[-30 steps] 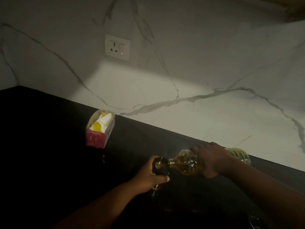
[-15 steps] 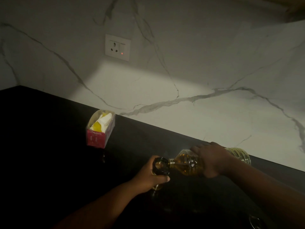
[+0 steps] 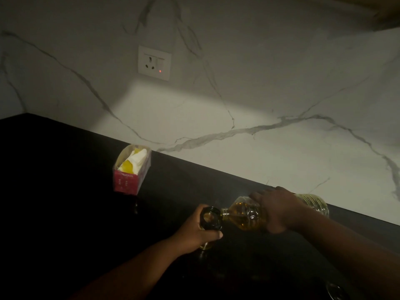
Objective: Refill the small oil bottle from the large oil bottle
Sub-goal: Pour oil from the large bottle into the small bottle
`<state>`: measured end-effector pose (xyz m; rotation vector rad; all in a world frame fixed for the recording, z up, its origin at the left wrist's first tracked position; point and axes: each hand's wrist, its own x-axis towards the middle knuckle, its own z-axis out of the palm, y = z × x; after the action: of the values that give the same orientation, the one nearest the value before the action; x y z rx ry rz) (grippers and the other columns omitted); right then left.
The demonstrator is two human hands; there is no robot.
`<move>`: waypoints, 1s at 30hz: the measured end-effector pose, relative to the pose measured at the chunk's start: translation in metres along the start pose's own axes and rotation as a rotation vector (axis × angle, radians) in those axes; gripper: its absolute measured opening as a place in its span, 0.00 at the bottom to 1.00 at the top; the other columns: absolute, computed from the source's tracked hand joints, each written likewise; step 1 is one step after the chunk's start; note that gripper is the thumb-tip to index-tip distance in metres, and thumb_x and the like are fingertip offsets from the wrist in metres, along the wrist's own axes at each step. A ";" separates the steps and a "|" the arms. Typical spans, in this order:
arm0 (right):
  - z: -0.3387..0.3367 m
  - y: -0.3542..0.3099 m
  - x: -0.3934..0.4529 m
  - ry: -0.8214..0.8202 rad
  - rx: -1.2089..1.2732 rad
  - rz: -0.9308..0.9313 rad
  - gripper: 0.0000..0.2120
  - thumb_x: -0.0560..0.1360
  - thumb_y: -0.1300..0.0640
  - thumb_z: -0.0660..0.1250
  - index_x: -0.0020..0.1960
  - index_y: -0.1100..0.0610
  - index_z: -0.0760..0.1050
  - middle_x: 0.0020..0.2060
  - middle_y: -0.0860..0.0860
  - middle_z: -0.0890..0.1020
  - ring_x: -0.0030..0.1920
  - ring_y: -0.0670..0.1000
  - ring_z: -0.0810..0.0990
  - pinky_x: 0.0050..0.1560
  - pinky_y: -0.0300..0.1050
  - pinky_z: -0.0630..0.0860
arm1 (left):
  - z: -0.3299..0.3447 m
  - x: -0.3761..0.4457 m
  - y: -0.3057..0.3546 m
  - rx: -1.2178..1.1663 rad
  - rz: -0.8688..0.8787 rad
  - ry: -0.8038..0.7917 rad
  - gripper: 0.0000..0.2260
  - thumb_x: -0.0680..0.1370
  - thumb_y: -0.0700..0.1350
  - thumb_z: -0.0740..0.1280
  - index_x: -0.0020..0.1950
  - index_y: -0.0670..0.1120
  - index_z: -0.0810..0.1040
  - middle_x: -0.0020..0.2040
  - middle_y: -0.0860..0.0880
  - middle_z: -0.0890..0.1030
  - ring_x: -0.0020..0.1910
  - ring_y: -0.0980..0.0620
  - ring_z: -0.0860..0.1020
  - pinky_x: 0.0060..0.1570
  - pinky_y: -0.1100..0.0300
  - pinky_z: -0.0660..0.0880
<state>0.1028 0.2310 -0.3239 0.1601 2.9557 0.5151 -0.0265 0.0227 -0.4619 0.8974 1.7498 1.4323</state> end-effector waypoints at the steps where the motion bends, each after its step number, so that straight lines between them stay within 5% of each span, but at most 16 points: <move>1: 0.000 0.000 0.000 -0.002 0.002 0.000 0.34 0.60 0.34 0.67 0.63 0.46 0.67 0.51 0.45 0.78 0.52 0.47 0.77 0.51 0.43 0.64 | 0.000 0.000 0.000 -0.002 0.000 0.000 0.29 0.62 0.55 0.78 0.59 0.63 0.70 0.55 0.57 0.81 0.57 0.60 0.79 0.57 0.59 0.74; 13: -0.006 -0.003 -0.003 0.001 -0.008 0.005 0.31 0.62 0.37 0.67 0.61 0.47 0.67 0.49 0.46 0.78 0.51 0.48 0.77 0.48 0.41 0.61 | -0.001 0.000 -0.001 -0.016 -0.005 0.003 0.28 0.66 0.49 0.79 0.60 0.61 0.70 0.55 0.58 0.81 0.54 0.64 0.80 0.51 0.67 0.73; 20: -0.008 -0.004 -0.004 -0.016 0.012 0.007 0.32 0.63 0.37 0.68 0.63 0.47 0.67 0.51 0.46 0.77 0.53 0.48 0.76 0.51 0.42 0.64 | -0.001 0.000 -0.001 0.001 -0.012 0.003 0.32 0.60 0.57 0.78 0.60 0.64 0.69 0.58 0.55 0.80 0.61 0.55 0.78 0.64 0.50 0.74; 30: -0.012 -0.006 -0.005 -0.016 -0.014 0.015 0.32 0.63 0.37 0.68 0.63 0.47 0.67 0.51 0.46 0.78 0.53 0.49 0.77 0.54 0.43 0.67 | -0.001 -0.001 0.003 0.002 -0.018 -0.013 0.30 0.61 0.56 0.78 0.60 0.65 0.69 0.57 0.55 0.81 0.59 0.57 0.78 0.62 0.53 0.74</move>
<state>0.1052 0.2210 -0.3143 0.1840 2.9373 0.5337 -0.0266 0.0213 -0.4591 0.8875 1.7455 1.4107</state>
